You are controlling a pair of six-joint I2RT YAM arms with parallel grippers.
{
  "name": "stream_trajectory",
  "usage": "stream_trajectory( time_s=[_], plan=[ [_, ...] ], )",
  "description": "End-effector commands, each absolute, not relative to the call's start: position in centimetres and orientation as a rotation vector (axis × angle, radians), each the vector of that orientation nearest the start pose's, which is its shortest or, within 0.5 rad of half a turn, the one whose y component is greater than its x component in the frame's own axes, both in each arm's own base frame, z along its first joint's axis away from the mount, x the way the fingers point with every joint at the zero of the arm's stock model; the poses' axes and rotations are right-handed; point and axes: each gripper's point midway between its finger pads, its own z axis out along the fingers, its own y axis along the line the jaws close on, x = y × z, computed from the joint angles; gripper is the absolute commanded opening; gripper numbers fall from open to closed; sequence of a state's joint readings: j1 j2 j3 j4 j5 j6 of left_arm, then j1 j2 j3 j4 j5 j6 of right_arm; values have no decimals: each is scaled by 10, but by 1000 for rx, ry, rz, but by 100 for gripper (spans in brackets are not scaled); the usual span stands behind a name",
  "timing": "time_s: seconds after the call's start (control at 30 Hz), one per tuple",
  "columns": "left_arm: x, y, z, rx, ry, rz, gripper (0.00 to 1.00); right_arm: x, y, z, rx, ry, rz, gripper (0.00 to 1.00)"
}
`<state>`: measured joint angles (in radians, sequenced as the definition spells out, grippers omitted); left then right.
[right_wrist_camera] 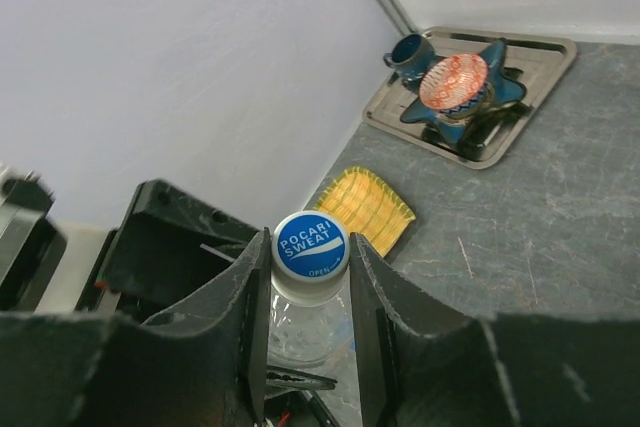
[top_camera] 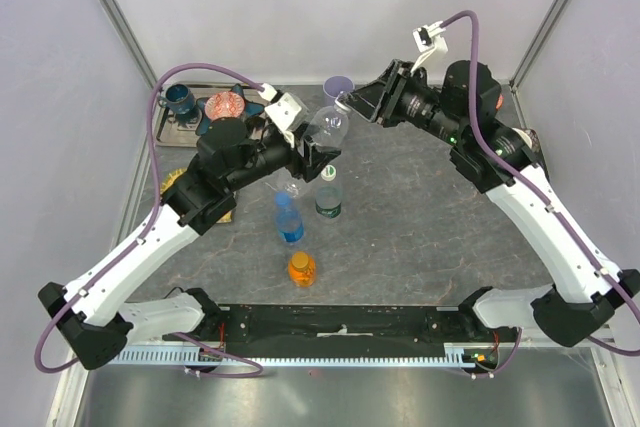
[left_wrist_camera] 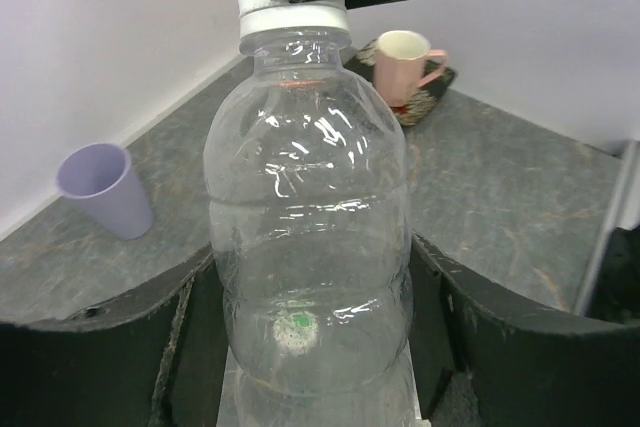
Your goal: Unscrew the bottle caps
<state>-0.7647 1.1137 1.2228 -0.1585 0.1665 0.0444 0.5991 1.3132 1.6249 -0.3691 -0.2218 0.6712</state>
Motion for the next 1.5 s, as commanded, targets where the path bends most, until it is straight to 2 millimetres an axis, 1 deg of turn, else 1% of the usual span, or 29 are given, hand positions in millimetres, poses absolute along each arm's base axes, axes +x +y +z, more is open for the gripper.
stream_trajectory(
  time_s=[0.0,0.03,0.07,0.13,0.17,0.2,0.23,0.27,0.3,0.33,0.37,0.4,0.43,0.47,0.6,0.63,0.7,0.73,0.87,1.0,1.1,1.17,1.2,1.27,1.3,1.33,1.37,1.43,1.47],
  plan=[
    [190,-308,440,948,1247,-1059,25,265,291,478,-353,1623,1212,0],
    [185,-309,440,972,1243,-1098,25,262,291,480,-374,1611,1215,0],
    [169,-311,442,1029,1224,-1193,25,255,291,484,-406,1595,1232,0],
    [164,-309,448,1063,1209,-1264,25,249,290,486,-444,1571,1234,0],
    [152,-308,449,1102,1203,-1353,25,243,288,489,-458,1558,1241,0],
    [148,-306,454,1114,1172,-1382,25,238,289,488,-488,1551,1252,0],
    [151,-302,458,1116,1156,-1400,25,234,289,490,-516,1534,1254,0],
    [141,-298,457,1149,1164,-1486,25,228,287,494,-535,1513,1260,0],
    [139,-296,462,1167,1117,-1501,25,221,288,494,-579,1499,1282,0],
    [142,-294,461,1171,1127,-1523,25,216,288,494,-617,1478,1282,0],
    [134,-291,459,1205,1146,-1592,25,210,287,497,-644,1456,1288,0],
    [132,-290,463,1233,1107,-1598,25,200,288,497,-701,1430,1314,0],
    [133,-290,460,1251,1117,-1624,25,194,288,499,-734,1403,1322,0],
    [128,-288,459,1277,1132,-1667,25,185,285,502,-770,1364,1329,0],
    [124,-286,457,1321,1121,-1712,25,156,284,502,-909,1234,1387,0],
    [123,-286,459,1336,1090,-1703,25,145,281,503,-959,1198,1406,0],
    [122,-286,456,1346,1107,-1728,25,139,281,499,-1012,1171,1410,0],
    [122,-286,454,1344,1122,-1744,25,130,280,497,-1060,1151,1425,0],
    [123,-287,450,1364,1097,-1752,25,116,279,486,-1181,1091,1443,0],
    [129,-291,445,1358,1106,-1774,24,112,281,470,-1248,1080,1468,0],
    [129,-291,442,1365,1117,-1786,22,115,282,462,-1251,1098,1474,0],
    [129,-291,441,1370,1119,-1784,22,119,282,465,-1212,1110,1452,0],
    [130,-291,439,1366,1134,-1790,22,127,283,469,-1156,1128,1423,3],
    [134,-293,438,1365,1133,-1775,22,137,279,479,-1063,1155,1381,23],
    [137,-293,439,1352,1138,-1765,22,144,277,484,-1008,1175,1352,29],
    [142,-294,434,1336,1161,-1755,23,168,271,492,-865,1221,1267,32],
    [144,-294,438,1304,1158,-1732,24,177,267,496,-807,1242,1227,42],
    [156,-297,433,1244,1188,-1673,25,199,255,505,-659,1294,1138,50],
    [156,-295,438,1231,1184,-1639,26,203,251,510,-627,1298,1118,60]
  ],
)
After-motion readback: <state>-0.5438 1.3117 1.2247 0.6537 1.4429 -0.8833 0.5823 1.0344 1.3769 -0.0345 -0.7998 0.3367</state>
